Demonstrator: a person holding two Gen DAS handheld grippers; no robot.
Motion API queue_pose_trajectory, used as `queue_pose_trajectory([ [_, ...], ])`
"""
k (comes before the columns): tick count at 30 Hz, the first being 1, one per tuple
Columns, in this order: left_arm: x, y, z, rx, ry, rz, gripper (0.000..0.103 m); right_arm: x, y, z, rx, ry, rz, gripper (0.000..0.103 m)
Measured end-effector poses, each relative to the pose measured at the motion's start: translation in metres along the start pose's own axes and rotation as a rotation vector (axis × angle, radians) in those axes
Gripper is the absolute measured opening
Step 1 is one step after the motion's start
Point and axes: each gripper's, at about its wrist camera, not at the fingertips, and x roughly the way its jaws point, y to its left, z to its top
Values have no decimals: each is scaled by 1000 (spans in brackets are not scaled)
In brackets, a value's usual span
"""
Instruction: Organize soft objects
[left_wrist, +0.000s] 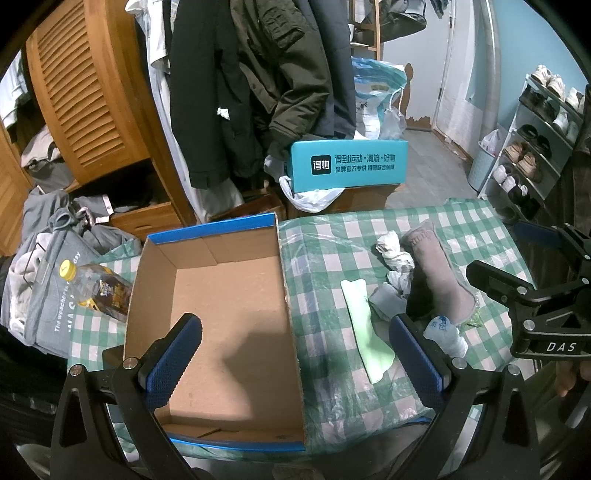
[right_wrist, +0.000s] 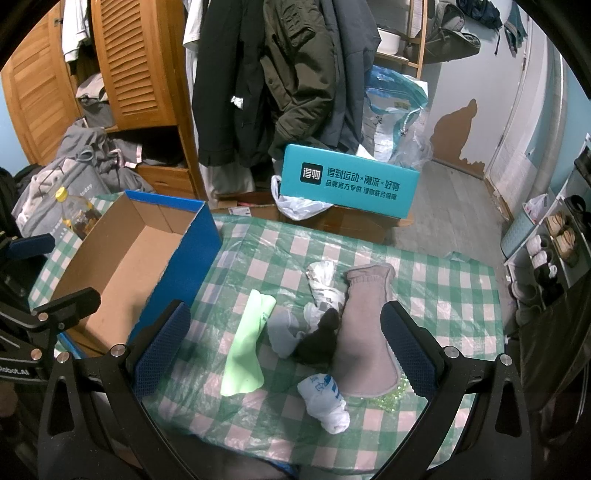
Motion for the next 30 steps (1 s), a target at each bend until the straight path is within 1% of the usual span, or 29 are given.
queue_pose_trajectory([
  [15, 0, -3, 0, 1, 2, -6, 102, -1, -2, -1, 0, 3, -1, 101],
  [19, 1, -6, -2, 4, 4, -11, 102, -2, -1, 6, 0, 3, -2, 101],
  [21, 2, -9, -3, 6, 9, -19, 102, -5, -1, -6, 3, 4, -4, 101],
  [26, 8, -12, 0, 15, 26, -17, 102, 2, -12, -7, 19, 22, -1, 101],
  [30, 16, -17, -1, 28, 51, -12, 102, 4, -24, -14, 34, 29, -5, 101],
])
